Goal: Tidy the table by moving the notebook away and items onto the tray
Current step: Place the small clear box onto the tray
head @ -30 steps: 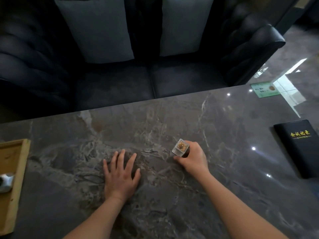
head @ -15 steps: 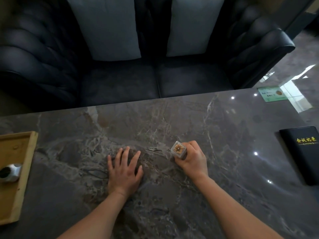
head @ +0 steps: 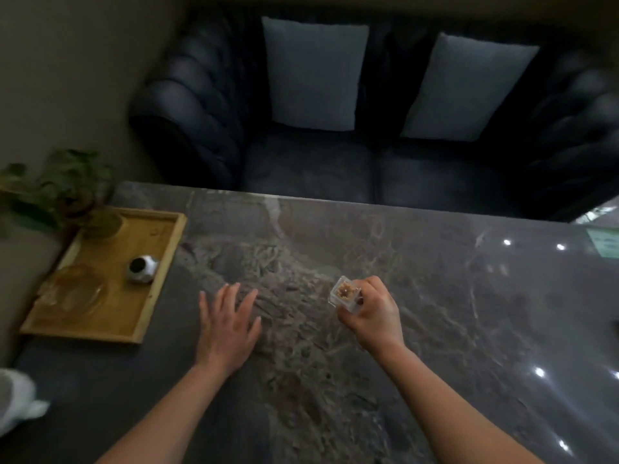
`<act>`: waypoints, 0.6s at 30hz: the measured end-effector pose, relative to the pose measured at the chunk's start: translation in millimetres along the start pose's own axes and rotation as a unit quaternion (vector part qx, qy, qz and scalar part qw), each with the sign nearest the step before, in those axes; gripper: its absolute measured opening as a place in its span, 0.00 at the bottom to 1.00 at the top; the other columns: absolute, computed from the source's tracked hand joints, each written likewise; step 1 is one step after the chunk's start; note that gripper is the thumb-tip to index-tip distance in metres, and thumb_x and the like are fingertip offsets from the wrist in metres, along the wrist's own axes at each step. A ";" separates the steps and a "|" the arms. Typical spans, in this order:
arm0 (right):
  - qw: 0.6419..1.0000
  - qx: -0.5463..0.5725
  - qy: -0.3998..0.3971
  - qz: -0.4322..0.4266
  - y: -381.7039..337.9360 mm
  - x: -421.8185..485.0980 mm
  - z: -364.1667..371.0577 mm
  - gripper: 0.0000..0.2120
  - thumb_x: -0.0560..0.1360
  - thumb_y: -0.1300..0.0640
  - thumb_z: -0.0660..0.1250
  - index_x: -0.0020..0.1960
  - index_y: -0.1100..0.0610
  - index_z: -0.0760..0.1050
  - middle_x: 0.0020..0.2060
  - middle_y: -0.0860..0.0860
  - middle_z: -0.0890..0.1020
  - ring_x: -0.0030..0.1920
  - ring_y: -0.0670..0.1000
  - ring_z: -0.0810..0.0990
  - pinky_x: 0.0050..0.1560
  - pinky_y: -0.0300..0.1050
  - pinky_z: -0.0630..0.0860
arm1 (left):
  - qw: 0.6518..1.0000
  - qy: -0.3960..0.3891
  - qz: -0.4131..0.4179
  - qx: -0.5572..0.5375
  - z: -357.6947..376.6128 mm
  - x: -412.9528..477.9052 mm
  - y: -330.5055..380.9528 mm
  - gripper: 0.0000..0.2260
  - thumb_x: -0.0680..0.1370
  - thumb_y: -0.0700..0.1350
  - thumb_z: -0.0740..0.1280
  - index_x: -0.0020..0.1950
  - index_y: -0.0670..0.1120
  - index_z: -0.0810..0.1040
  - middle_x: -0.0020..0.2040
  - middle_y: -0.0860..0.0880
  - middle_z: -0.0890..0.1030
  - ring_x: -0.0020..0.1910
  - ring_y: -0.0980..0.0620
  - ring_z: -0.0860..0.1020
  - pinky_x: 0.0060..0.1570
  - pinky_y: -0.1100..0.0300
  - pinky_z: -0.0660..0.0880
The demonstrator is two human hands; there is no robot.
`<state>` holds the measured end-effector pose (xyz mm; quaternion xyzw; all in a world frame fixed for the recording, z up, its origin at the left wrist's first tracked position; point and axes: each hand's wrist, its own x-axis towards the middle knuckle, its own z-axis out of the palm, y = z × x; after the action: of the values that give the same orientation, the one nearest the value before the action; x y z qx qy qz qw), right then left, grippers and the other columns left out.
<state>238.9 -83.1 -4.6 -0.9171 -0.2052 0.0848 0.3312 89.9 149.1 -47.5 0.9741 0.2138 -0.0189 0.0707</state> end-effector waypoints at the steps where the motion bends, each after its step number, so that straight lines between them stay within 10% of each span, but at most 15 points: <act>1: 1.000 0.000 -0.009 -0.008 -8.8 1.2 7.2 0.14 0.64 0.56 0.77 0.49 0.55 0.81 0.45 0.49 0.77 0.43 0.53 0.79 0.42 0.46 0.75 | 1.000 0.004 -0.012 0.009 -2.3 -4.4 -13.0 0.24 0.74 0.55 0.62 0.68 0.48 0.74 0.68 0.37 0.74 0.69 0.35 0.69 0.69 0.28 0.56; 18: 0.978 -0.004 -0.122 -0.170 -149.4 51.5 128.3 0.14 0.65 0.54 0.78 0.48 0.54 0.80 0.45 0.49 0.77 0.42 0.49 0.79 0.43 0.51 0.80 | 0.986 0.038 -0.160 -0.016 8.0 -36.9 -158.8 0.26 0.76 0.55 0.58 0.74 0.54 0.64 0.69 0.41 0.71 0.67 0.38 0.69 0.65 0.38 0.65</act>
<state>200.2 116.7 -8.0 -0.8529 -0.3970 0.1380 0.3098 -10.3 275.4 -73.5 0.9260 0.3700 0.0102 0.0744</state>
